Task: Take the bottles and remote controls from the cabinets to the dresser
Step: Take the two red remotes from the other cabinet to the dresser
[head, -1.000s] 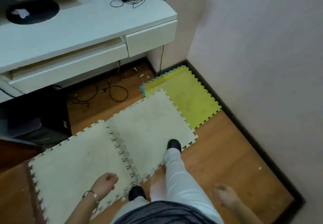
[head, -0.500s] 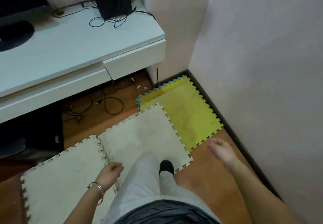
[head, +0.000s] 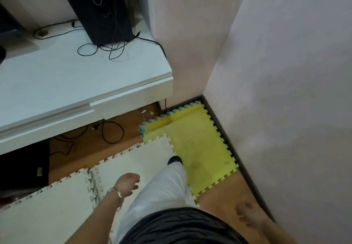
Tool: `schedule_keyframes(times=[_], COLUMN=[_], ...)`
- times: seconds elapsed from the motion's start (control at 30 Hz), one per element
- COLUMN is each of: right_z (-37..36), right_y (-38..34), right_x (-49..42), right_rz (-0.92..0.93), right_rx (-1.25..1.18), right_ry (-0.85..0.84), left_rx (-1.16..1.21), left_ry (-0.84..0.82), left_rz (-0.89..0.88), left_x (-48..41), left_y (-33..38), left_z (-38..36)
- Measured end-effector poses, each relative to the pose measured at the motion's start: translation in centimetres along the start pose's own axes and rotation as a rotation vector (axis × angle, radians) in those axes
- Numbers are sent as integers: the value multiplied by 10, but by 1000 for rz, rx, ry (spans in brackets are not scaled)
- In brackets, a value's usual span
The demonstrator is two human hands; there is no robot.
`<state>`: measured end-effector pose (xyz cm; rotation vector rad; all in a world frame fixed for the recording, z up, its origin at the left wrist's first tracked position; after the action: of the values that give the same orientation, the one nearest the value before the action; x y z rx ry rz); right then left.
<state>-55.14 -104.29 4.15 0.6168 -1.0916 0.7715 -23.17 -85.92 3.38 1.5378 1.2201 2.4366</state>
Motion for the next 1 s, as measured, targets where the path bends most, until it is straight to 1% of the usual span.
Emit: schedule_keyframes(times=[0.1,0.13,0.2,0.23,0.3,0.37,0.43,0.5,0.57,0.63,0.7,0.8,0.87,1.0], right_z=[44,56,77,84,89,88,87,86,88,96,107,123,128,110], right_y=[-41,-57,-92,-108,-140,-166,-187,-204,-226,-247,-270,-309,-334,-377], right_x=[15,17,23,29,38,42,37,34,30,26,28,22,19,26], right_rz=[114,149,225,260,296,284,262,261,274,284,326,368,383,458], right_rx=[21,9,-22,-16,12,32,121,212,293,410,502,572,610,691], right_ry=[81,83,126,137,98,22,-9,-29,-56,-67,-41,14,36,42], left_rx=[-5,-11,-30,-38,-91,-101,-27,111,246,305,354,460,473,520], left_ry=[36,37,49,58,88,130,157,202,280,350,381,403,417,486], left_rz=[-184,-239,-283,-272,-253,-170,-32,105,173,208,234,243,231,241], left_x=[-16,-19,-23,-22,-18,-14,-4,9,16,16,19,24,24,31], left_y=[75,95,117,119,112,94,73,57,49,41,46,67,75,83], left_z=[-17,-19,-19,-18,-11,-4,-4,-12,-20,-31,-47,-72,-83,-87])
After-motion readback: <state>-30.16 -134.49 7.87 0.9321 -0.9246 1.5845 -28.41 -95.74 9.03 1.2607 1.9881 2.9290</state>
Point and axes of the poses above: each hand's wrist, its own x-axis away from the middle knuckle, its own z-axis out of the back of the hand, y = z × x, the point moved 2 cm from there along -x, towards the middle knuckle, and after that the axes turned 14 degrees about -z, right-handed, at the moved point
